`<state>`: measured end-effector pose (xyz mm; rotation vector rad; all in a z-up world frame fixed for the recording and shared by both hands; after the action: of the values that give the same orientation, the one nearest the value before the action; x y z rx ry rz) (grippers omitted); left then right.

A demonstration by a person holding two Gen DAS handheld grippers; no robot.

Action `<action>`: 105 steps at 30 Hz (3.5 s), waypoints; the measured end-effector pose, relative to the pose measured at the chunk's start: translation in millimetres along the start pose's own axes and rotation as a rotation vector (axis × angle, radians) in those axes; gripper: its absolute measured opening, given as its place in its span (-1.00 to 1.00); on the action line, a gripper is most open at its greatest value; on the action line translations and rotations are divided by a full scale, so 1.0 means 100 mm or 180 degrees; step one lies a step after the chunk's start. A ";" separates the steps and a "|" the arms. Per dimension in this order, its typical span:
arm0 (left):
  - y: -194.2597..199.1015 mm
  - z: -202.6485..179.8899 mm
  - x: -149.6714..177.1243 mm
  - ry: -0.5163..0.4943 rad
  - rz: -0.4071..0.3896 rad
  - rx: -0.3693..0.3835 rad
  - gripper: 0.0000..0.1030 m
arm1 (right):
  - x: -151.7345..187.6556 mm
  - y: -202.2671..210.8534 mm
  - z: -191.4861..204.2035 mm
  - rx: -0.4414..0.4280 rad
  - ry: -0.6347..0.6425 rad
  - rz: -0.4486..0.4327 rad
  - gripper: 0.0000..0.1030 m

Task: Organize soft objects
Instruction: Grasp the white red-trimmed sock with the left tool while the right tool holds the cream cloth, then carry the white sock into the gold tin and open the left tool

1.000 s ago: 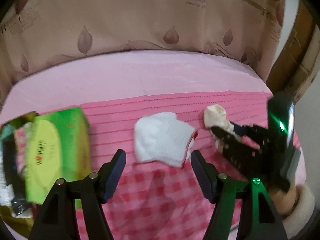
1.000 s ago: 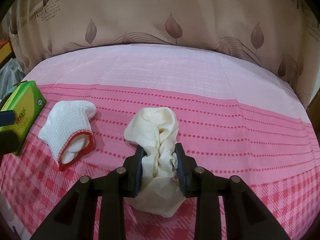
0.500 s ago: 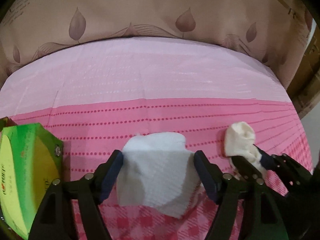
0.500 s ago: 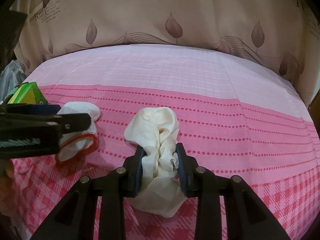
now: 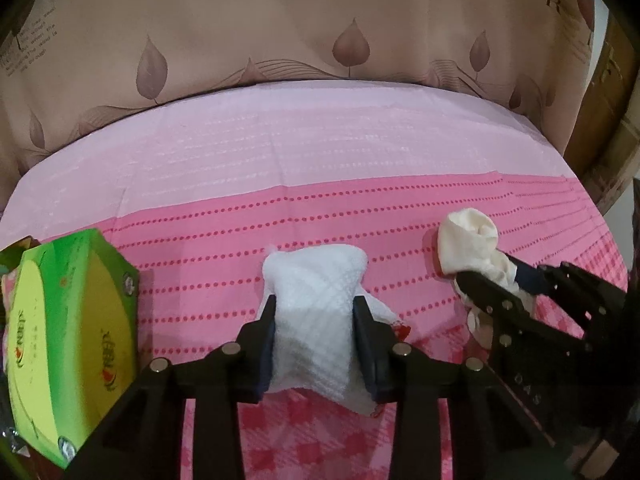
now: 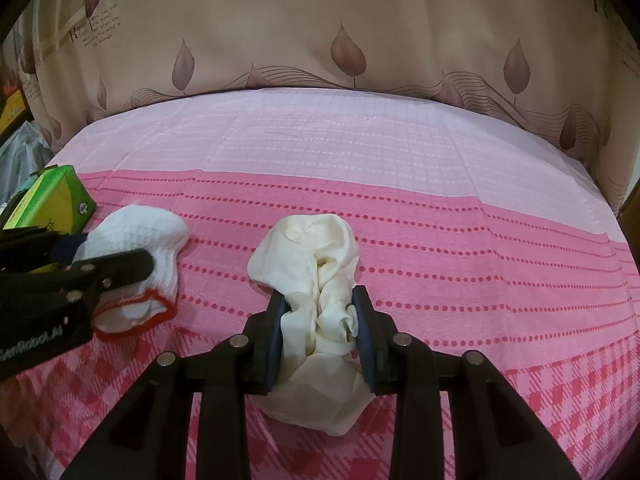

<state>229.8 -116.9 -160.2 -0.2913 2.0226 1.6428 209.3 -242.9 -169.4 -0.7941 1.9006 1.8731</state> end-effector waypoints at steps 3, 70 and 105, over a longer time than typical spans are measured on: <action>0.07 0.00 0.05 -0.0010 -0.0019 0.0010 -0.33 | 0.00 0.00 0.00 0.0005 0.0005 0.0001 -0.41; 1.51 2.33 0.11 0.0710 -0.0412 -0.1030 -0.33 | 0.01 -0.02 0.00 0.0049 0.0031 0.0000 -0.39; 1.22 2.83 -0.05 0.0860 -0.0241 -0.1032 0.07 | 0.03 -0.03 -0.03 0.0061 0.0030 0.0001 -0.32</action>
<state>247.7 182.9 -92.4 -0.7312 1.8935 1.9679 209.3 -245.8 -173.2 -0.7981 1.9214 1.8518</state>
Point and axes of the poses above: each gripper's, at about its wrist camera, not at the fingertips, and y roughly against the way its jaws point, z to its left, x to its underside, the point moved 7 cm from there along -y, roughly the way its jaws point, and after that the axes turned 6 degrees about y, right-handed, at the moved point
